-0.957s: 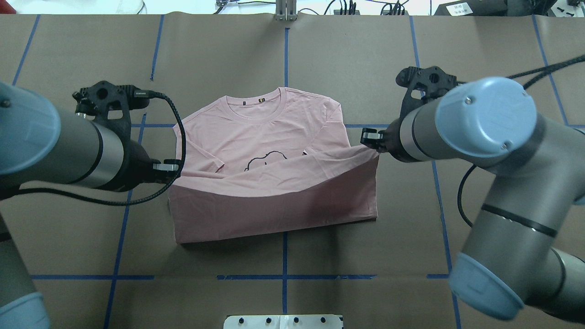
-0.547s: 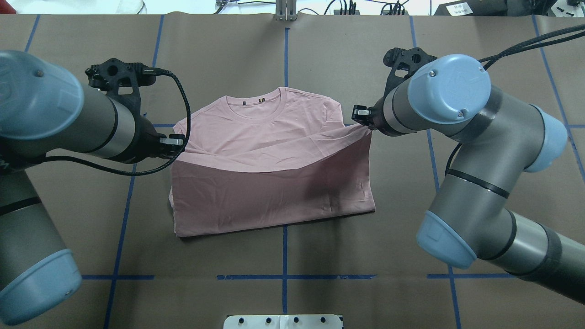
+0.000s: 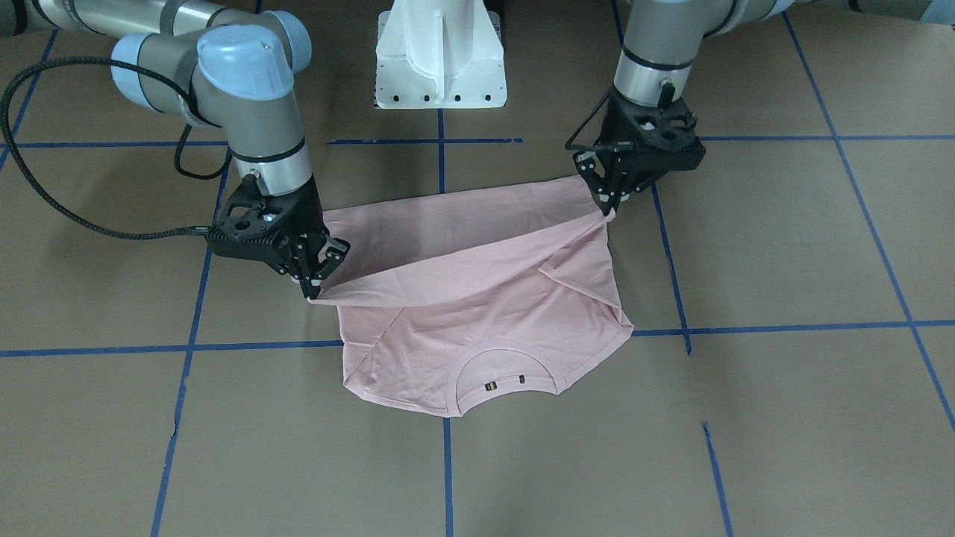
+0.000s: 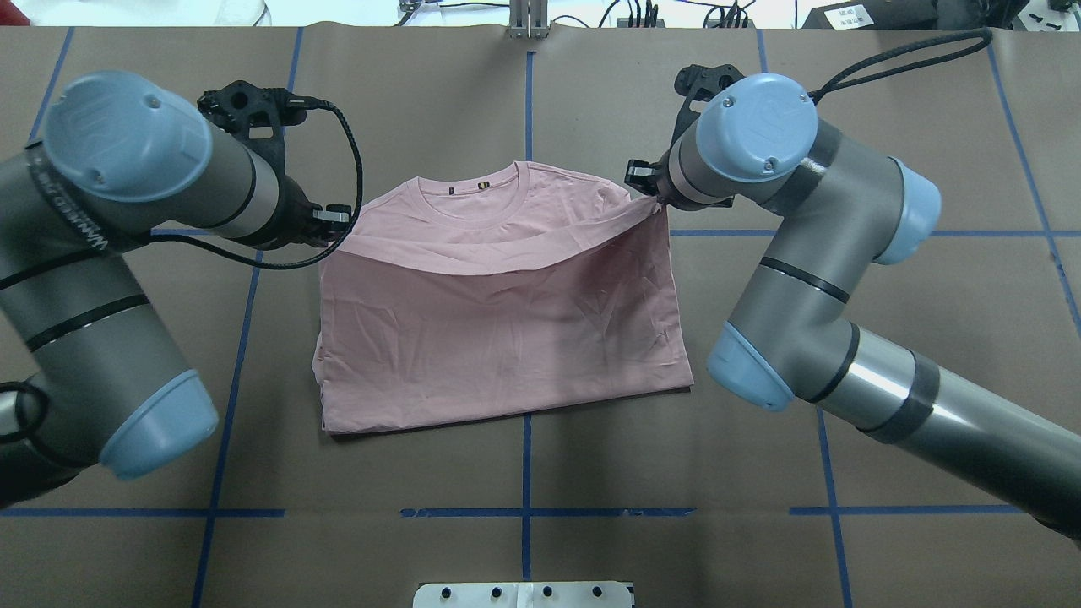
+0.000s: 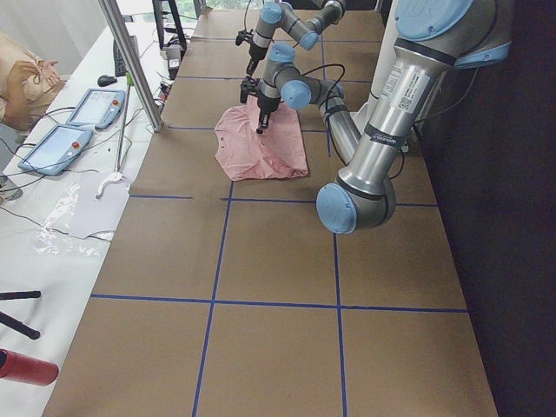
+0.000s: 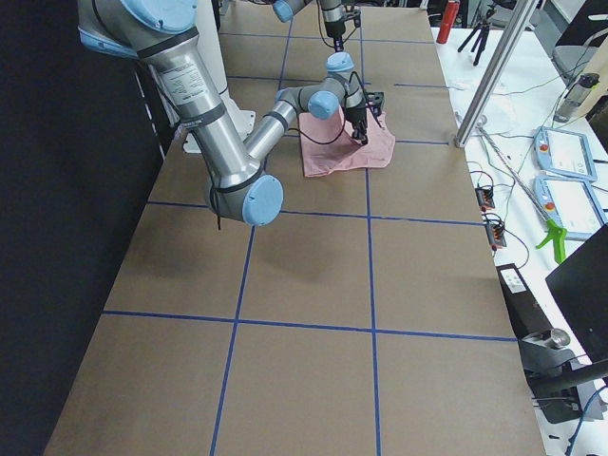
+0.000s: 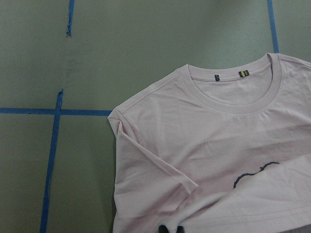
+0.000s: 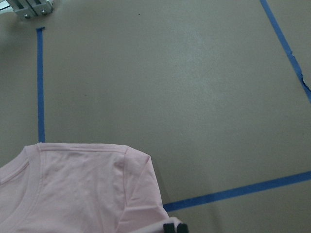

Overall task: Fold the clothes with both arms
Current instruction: 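Lay the hem near the collar and open both grippers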

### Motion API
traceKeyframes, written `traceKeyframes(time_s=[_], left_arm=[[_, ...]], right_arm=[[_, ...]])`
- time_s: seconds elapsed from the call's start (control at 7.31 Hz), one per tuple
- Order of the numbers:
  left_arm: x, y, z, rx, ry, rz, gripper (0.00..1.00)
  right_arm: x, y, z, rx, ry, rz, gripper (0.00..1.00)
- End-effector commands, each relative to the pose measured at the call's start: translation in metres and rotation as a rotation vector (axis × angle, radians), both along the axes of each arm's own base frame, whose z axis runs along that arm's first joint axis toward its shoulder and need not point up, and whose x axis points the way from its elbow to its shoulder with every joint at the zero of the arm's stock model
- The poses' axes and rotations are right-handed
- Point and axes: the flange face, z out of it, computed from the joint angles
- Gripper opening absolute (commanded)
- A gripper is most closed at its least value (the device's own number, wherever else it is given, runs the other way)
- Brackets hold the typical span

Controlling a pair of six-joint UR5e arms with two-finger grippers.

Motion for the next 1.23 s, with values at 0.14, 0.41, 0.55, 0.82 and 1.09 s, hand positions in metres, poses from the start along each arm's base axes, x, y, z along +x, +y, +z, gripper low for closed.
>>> traceKeyframes(time_s=[0.14, 0.41, 0.55, 0.82, 1.09], left_arm=[[0.033, -0.058, 0.075, 0.038, -0.038, -0.022, 0.00], [0.047, -0.073, 0.108, 0.042, -0.048, -0.032, 0.00], [0.050, -0.077, 0.119, 0.042, -0.058, -0.037, 0.00], [0.055, -0.083, 0.134, 0.049, -0.071, -0.050, 0.00], [0.050, -0.079, 0.132, 0.095, -0.070, -0.016, 0.99]], right_arm=[[-0.034, -0.031, 0.002, -0.012, -0.001, 0.023, 0.00], [-0.051, -0.047, 0.033, -0.012, 0.012, 0.033, 0.00], [-0.059, -0.054, 0.048, -0.011, 0.016, 0.036, 0.00], [-0.067, -0.061, 0.072, -0.031, 0.044, 0.034, 0.00], [-0.069, -0.063, 0.071, -0.017, 0.058, 0.027, 1.00]])
